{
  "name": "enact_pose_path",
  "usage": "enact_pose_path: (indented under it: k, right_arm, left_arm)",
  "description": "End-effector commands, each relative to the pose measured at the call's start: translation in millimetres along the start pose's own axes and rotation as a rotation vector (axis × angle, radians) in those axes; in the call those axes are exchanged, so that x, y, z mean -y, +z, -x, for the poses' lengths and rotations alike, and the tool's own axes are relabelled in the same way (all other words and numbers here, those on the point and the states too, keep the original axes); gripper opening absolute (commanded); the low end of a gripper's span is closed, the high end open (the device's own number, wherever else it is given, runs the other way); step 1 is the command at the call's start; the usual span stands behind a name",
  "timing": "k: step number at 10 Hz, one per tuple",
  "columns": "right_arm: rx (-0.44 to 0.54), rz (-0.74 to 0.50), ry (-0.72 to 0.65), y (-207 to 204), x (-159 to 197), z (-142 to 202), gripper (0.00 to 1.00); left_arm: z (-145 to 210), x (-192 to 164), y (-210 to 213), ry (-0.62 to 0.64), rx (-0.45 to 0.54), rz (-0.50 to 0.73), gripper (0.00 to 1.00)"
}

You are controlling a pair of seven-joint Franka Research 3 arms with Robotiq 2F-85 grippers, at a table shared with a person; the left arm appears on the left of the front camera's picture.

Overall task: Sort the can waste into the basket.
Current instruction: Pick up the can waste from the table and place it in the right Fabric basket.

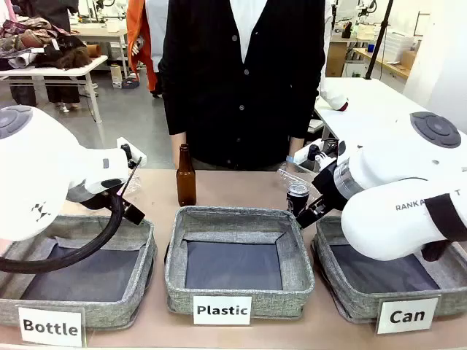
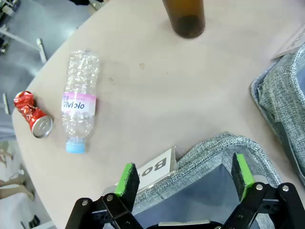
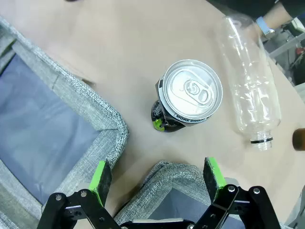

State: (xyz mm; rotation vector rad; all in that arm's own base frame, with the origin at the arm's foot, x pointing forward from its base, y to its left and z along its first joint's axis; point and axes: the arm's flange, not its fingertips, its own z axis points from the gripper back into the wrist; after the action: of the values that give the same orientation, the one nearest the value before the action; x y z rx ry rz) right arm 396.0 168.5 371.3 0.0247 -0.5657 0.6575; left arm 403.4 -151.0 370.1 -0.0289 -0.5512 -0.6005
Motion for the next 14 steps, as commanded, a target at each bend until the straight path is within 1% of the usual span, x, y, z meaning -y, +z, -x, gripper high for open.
enact_pose_path:
  k: [1,14]
  right_arm:
    - [0.0,0.0,0.0,0.0,0.0,0.0,1.0]
    - [0.0,0.0,0.0,0.0,0.0,0.0,1.0]
  left_arm:
    - [0.0,0.0,0.1,0.0,0.0,0.0,1.0]
    - [0.0,0.0,0.1,0.0,0.0,0.0,1.0]
